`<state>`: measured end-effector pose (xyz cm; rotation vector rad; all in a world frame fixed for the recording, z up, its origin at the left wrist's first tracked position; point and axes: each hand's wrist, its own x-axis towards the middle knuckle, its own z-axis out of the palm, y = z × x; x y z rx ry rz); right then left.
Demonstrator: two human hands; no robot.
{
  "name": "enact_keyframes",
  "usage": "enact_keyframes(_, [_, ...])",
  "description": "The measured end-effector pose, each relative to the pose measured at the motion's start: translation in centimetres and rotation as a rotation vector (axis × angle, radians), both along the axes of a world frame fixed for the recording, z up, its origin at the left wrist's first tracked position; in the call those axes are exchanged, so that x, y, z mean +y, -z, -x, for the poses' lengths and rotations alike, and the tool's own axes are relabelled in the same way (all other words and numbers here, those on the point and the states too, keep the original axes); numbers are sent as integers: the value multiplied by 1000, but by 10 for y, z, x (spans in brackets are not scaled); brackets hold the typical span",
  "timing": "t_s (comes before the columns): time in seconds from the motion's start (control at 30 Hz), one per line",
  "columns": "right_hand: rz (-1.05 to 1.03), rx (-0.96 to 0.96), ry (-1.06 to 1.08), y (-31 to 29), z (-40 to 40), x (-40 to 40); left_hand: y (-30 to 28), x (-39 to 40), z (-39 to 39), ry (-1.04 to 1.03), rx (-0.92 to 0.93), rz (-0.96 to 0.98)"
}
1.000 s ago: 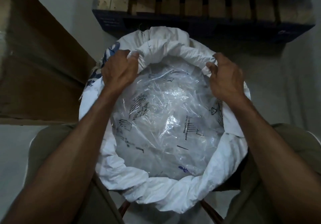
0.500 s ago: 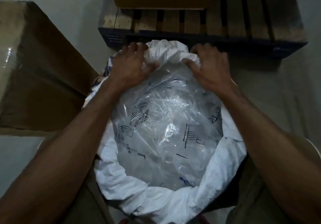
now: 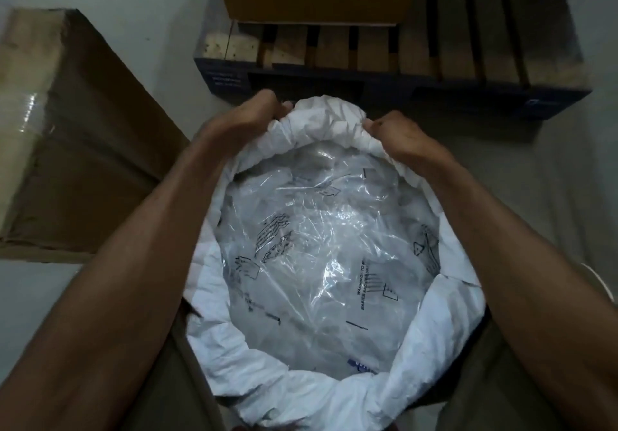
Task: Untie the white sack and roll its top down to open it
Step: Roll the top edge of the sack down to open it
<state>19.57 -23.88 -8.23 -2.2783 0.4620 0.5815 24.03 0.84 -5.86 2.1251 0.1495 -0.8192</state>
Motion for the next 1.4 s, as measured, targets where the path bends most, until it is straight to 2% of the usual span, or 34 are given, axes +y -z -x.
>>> enact_keyframes(0.1, [-202,174,119,-6,-2,-10,-1,9,-7,-62,97,81])
enact_keyframes(0.2, [-308,218,176,-6,-5,-13,1,7,-6,-55,104,154])
enact_keyframes(0.27, [-324,218,158,-5,-8,-11,-1,3,-1,-10,53,137])
enact_keyframes(0.33, [-217,99,73,-6,-10,-8,3,3,-2,119,-170,-14])
enact_keyframes(0.4, [-112,-125,-44,-4,-8,-7,11,12,-5,277,-430,-277])
enact_keyframes(0.43, [-70,-217,-85,-1,-6,-10,13,18,-6,329,-494,-361])
enact_keyframes(0.53, [124,-369,-178,6,7,-21,19,35,-2,412,-535,-354])
enact_keyframes(0.63, [341,-368,-282,6,25,-30,21,42,6,410,-538,-270])
enact_keyframes(0.77, [410,-365,-275,1,50,-44,21,39,21,349,-647,-470])
enact_keyframes(0.87, [424,-457,-209,-4,66,-48,27,35,39,286,-709,-437])
enact_keyframes(0.93, [536,-473,-219,-1,81,-47,29,37,53,333,-679,-484])
enact_keyframes(1.0, [676,-461,-220,5,101,-45,28,46,69,341,-657,-644])
enact_keyframes(1.07, [701,-496,-206,4,124,-38,16,49,95,318,-757,-721])
enact_keyframes(1.1, [684,-540,-214,2,138,-32,7,46,113,301,-837,-686])
enact_keyframes(1.17, [622,-648,-269,-5,171,-15,-8,35,155,269,-941,-487])
enact_keyframes(1.2, [547,-680,-323,-10,189,-7,-15,32,178,301,-931,-369])
enact_keyframes(1.27, [314,-653,-463,-21,228,9,-23,35,223,478,-800,-203])
enact_keyframes(1.33, [196,-585,-614,-27,264,19,-23,48,263,676,-675,-179])
enact_keyframes(1.4, [271,-548,-753,-26,291,21,-19,66,291,794,-590,-282])
